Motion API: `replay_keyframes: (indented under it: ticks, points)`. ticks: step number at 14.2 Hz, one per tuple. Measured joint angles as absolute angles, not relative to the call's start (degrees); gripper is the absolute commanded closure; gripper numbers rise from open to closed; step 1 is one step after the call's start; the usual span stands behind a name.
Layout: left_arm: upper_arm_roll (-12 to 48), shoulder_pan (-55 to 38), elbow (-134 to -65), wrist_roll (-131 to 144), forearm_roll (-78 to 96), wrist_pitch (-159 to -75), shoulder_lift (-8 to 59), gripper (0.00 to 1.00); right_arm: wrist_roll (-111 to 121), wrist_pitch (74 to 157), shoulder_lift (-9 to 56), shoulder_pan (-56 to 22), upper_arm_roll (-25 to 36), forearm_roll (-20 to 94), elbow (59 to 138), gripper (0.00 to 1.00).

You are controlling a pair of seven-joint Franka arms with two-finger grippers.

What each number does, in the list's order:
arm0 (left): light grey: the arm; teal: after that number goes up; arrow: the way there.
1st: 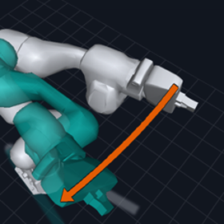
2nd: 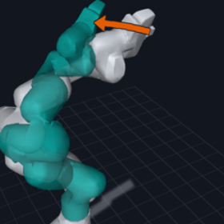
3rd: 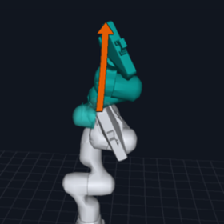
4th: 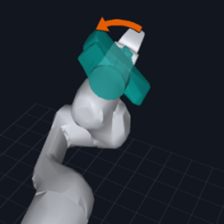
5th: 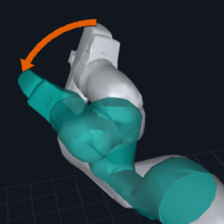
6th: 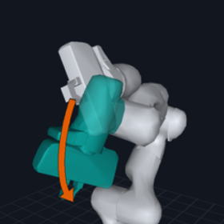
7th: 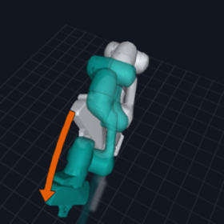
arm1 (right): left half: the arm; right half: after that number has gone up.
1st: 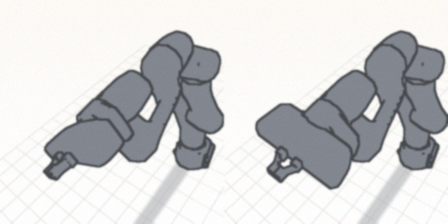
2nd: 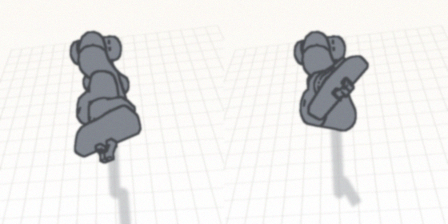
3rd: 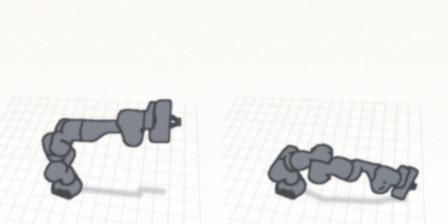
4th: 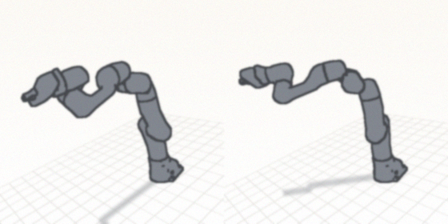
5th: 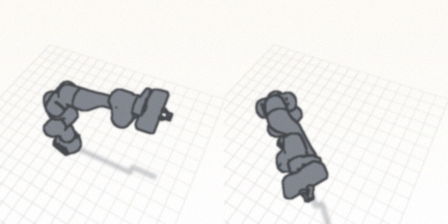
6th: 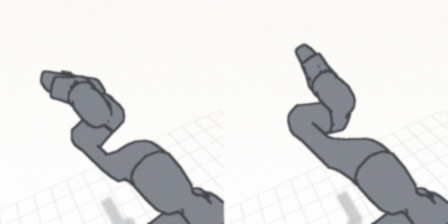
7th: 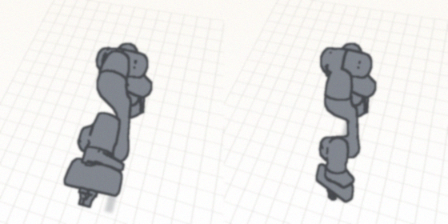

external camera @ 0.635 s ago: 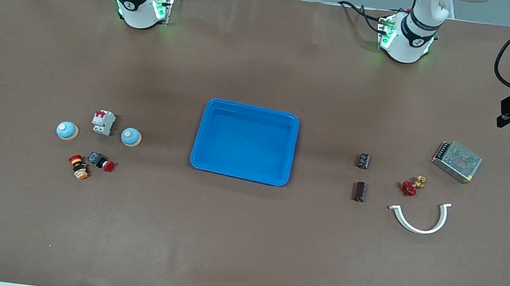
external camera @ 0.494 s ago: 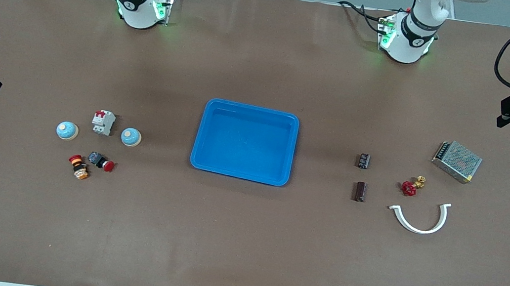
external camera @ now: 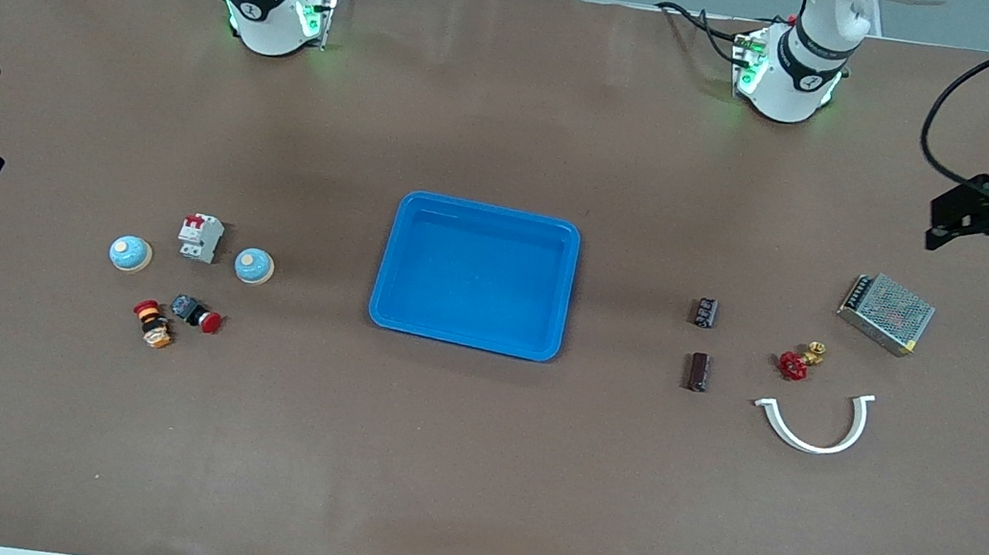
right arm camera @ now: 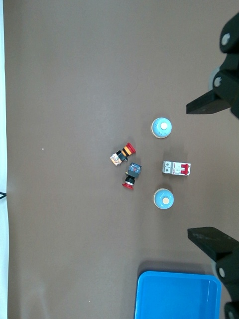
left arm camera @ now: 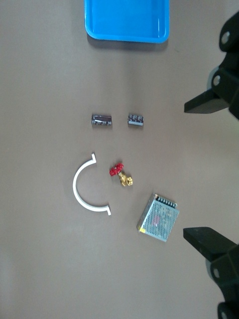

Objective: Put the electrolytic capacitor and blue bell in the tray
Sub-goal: 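Move the left gripper toward the brown capacitors while the right gripper reaches the bells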

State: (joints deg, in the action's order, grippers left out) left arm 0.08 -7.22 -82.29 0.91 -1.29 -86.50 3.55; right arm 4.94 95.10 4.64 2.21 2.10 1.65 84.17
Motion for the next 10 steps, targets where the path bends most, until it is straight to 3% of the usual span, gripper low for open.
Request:
replay_keyframes:
  ticks: [10]
  points:
    - [4.1, -7.4, -92.6, 5.8, -1.3, -93.9, 4.4, 0.00, 5.0, 95.0, 4.6, 1.1, 2.1, 1.4, 84.1, 0.00]
